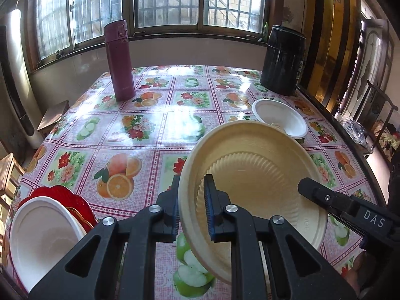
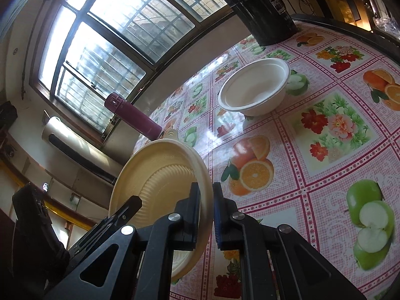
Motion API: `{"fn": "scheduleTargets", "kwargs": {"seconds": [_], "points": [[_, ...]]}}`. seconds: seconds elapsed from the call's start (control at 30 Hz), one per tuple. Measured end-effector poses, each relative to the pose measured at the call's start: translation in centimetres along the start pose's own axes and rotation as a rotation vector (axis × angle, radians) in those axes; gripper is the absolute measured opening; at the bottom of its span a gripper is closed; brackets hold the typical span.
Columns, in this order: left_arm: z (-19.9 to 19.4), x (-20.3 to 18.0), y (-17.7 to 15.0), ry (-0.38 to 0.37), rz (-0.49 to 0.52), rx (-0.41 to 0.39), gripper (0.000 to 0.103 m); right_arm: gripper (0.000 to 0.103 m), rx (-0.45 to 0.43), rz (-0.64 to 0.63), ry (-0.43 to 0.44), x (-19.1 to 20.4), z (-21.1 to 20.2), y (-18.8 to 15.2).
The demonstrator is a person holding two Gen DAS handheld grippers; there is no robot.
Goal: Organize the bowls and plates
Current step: 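Lift the cream bowl with both grippers and carry it to the red plates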
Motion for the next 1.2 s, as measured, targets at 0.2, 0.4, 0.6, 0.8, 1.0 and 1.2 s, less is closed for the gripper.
{"fn": "scheduleTargets", "kwargs": {"seconds": [0.2, 0.4, 0.6, 0.8, 1.0, 1.2], "points": [[-2.9, 1.7, -0.8, 0.012, -0.014, -0.047, 0.015, 0.010, -0.015, -0.040, 0.019, 2.9, -1.4, -1.4], [-5.9, 4.1, -2.3, 0.035, -0.039, -0.097, 0.015, 0.011, -0.023, -0.097, 0.025, 6.6, -2.0, -2.9], [-8.5, 9.0, -4.2, 0.074, -0.098, -0.122, 0.015, 0.012, 0.016, -0.179, 0.043, 11.5, -0.5, -5.0], [-10.4, 14.7, -6.0, 0.124, -0.185, -0.132, 0.015, 0.012, 0.069, -0.282, 0.061, 17.4, 2.3, -8.0], [-10.0, 18.0, -7.6, 0.154, -0.228, -0.106, 0.015, 0.012, 0.123, -0.337, 0.058, 20.4, 5.4, -10.2], [-6.5, 20.3, -9.5, 0.142, -0.278, -0.012, 0.015, 0.013, 0.151, -0.365, -0.008, 20.6, 8.7, -11.9]]}}
Point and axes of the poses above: each gripper's, at about its wrist camera, not at the fingertips, and z roughly the way its jaws point, x to its left, y to its top, the point moved 7 cm from there along z, roughly the way its jaws point, and after that the axes turned 15 degrees about x, right-handed, at the moved point
